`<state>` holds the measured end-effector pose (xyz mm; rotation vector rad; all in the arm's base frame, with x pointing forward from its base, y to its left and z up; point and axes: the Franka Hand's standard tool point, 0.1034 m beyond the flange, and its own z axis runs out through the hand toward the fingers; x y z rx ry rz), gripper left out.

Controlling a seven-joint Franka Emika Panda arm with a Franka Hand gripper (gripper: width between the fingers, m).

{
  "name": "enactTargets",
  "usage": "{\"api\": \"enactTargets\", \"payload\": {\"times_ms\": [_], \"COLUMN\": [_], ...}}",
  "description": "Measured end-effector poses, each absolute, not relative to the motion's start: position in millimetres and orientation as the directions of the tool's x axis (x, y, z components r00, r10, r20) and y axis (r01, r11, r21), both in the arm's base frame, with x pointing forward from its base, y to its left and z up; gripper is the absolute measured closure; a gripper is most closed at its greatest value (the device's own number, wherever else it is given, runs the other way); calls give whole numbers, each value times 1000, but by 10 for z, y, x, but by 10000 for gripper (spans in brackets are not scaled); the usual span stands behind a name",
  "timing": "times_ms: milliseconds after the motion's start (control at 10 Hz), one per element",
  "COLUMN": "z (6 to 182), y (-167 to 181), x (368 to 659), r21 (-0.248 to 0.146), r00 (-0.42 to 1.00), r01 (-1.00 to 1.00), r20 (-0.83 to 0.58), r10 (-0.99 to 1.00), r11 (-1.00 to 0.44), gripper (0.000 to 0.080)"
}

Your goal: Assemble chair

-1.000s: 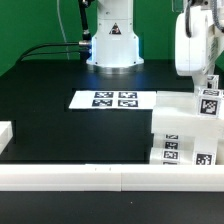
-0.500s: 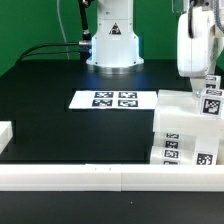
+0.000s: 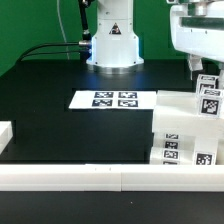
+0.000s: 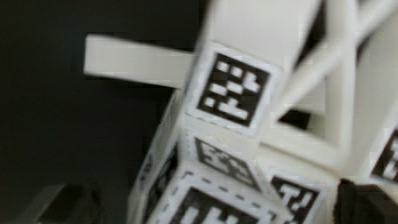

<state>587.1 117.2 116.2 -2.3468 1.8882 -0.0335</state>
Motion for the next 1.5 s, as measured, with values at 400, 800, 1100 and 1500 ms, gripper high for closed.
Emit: {"api": "enactTargets", "payload": {"times_ms": [400,800,1100,1500], "z": [1167,1062,1057,1059], "y": [1168,1224,1217,1179], "x": [5888,5819,5823,5836], "r21": [-97,-60,-74,-102], "r00": [716,888,815,544], "r01": [-691,-440,-564,-830], "r20": [48,120,107,67], "r10": [-696,-444,-569,-836], "r11": [-717,-896,-822,-549], "gripper": [151,279,537,537]}}
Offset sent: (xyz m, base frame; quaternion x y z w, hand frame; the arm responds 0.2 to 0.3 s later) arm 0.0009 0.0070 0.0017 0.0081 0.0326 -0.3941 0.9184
